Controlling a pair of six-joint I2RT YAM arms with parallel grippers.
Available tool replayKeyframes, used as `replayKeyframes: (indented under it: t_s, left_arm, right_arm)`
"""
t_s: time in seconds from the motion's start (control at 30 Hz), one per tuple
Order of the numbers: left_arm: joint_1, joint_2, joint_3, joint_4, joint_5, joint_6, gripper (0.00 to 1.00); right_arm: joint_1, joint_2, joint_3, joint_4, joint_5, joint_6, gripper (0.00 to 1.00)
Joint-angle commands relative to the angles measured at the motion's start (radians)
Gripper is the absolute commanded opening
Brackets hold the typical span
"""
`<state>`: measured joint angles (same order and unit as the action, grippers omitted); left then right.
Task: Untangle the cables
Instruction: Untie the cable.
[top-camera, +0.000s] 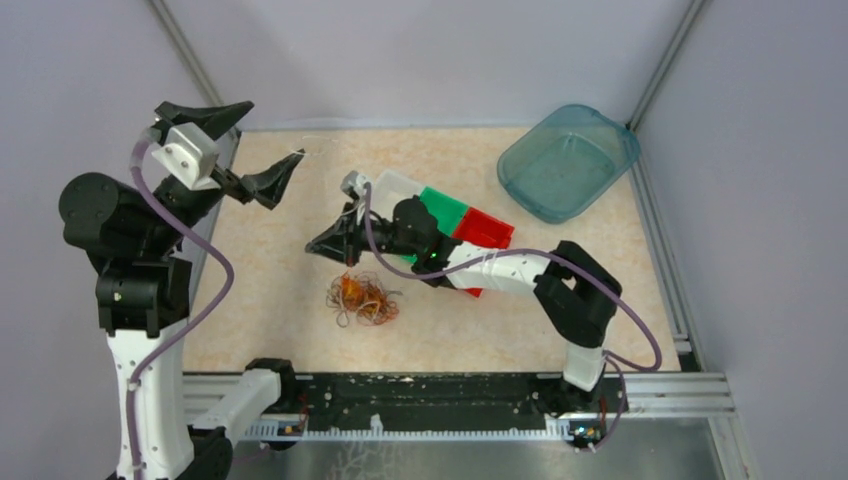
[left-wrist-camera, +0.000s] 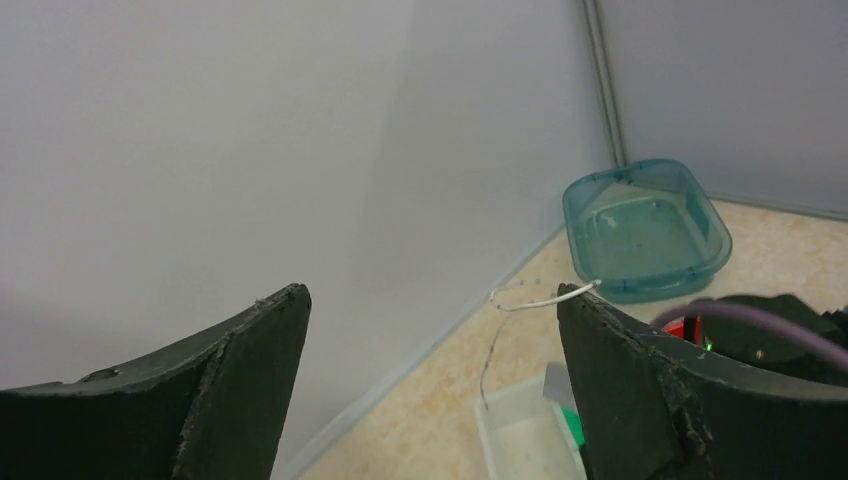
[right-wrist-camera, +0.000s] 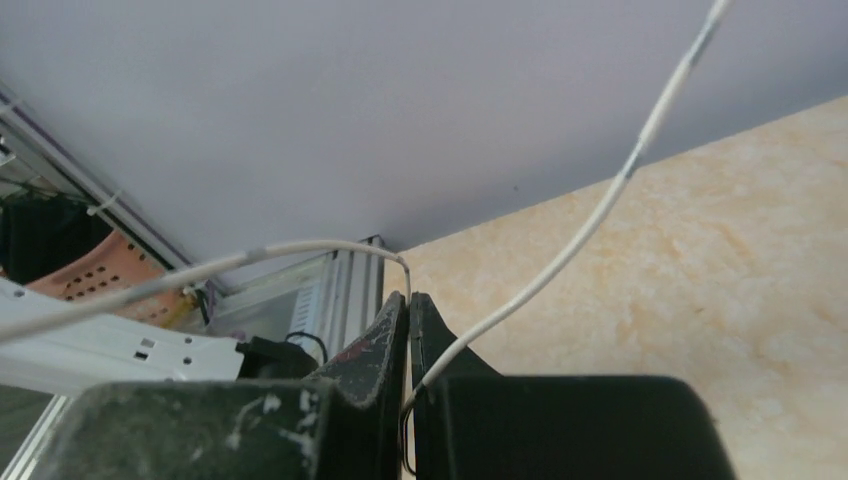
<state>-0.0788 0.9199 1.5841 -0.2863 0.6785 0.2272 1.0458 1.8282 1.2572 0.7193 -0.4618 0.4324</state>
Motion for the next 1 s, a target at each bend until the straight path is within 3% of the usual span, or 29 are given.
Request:
replayKeyframes:
  t_s: [0.0,0.3,0.4,0.47,0.5,0.57,0.67,0.73,0.83,0.97]
  left_arm:
    - [-0.002,-0.025,-0.054,-0.106,-0.096,0.013,0.99]
    - [-0.001,-0.07,-0.153,-0.193,0.002,-0.179,1.0]
    - [-0.002,-0.043,-0.113,-0.25,0.15,-0.23,0.99]
    - [-0.001,0.008,-0.026,-0.354,0.221,-0.177,1.0]
    - [-0.001,0.031,0.033,-0.371,0.169,-0.146,1.0]
    - [-0.001,0.05,0.117,-0.315,-0.064,-0.116,1.0]
    - [-0.002,0.041,0.124,-0.105,-0.442,-0.078,0.99]
    - [-0.001,0.06,0.152,-0.071,-0.578,-0.074,0.99]
    - [-0.002,0.069,0.17,-0.228,-0.403,-0.068,0.99]
    - [-0.001,0.003,-0.06,-0.329,-0.188,-0.212,0.99]
  right_arm:
    - [-0.065,-0.125,-0.035,0.124,-0.005,0.074,0.0]
    - [-0.083,-0.244,-0.138,0.09,-0.034,0.044,0.0]
    - [-0.1,-0.261,-0.184,0.127,-0.048,0.077,0.0]
    - [-0.122,-0.27,-0.219,0.166,-0.069,0.124,0.0]
    - [-0.132,-0.274,-0.237,0.181,-0.079,0.145,0.0]
    - [-0.146,-0.287,-0.276,0.174,-0.085,0.146,0.0]
    - [-0.146,-0.295,-0.321,0.136,-0.083,0.133,0.0]
    - [-0.148,-0.284,-0.324,0.094,-0.082,0.139,0.0]
    - [-0.162,-0.27,-0.319,0.124,-0.096,0.191,0.0]
    - [-0.18,-0.244,-0.257,0.115,-0.157,0.246,0.0]
